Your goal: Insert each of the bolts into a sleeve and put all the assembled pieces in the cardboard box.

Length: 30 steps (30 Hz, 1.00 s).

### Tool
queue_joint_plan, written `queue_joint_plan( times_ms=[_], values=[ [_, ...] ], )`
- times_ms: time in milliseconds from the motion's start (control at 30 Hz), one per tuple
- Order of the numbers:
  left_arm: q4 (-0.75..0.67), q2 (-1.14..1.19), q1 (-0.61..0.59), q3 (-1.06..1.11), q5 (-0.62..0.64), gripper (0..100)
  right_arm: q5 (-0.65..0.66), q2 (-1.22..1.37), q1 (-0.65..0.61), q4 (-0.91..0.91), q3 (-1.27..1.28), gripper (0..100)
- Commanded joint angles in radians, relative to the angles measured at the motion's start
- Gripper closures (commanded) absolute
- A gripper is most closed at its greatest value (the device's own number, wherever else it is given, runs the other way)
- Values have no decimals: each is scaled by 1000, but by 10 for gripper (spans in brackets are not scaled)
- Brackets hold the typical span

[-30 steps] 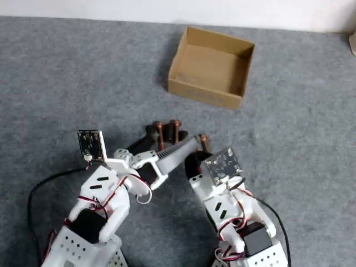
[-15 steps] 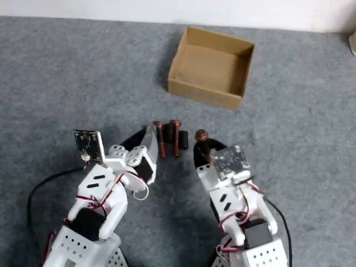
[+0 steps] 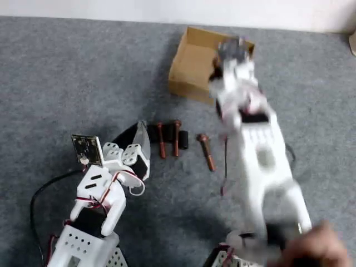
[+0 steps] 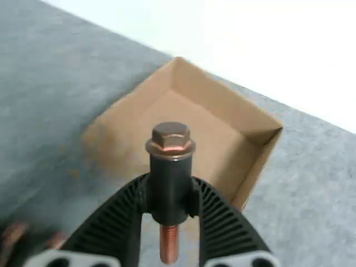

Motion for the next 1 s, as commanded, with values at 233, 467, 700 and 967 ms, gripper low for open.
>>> queue_joint_plan(
  times_ms=[233, 467, 700, 967],
  values=[
    [-32, 5, -13, -5, -3, 993, -63, 1050, 108, 466, -1492, 994],
    [-32, 5, -12, -4, -3, 993, -68, 1406, 90, 707, -2143, 959],
    [-32, 5, -10, -4, -3, 993, -68, 1399, 77, 932, -2123, 614],
    [-32, 5, -10, -4, -3, 993, -71, 1230, 58, 1164, -2123, 602]
  ],
)
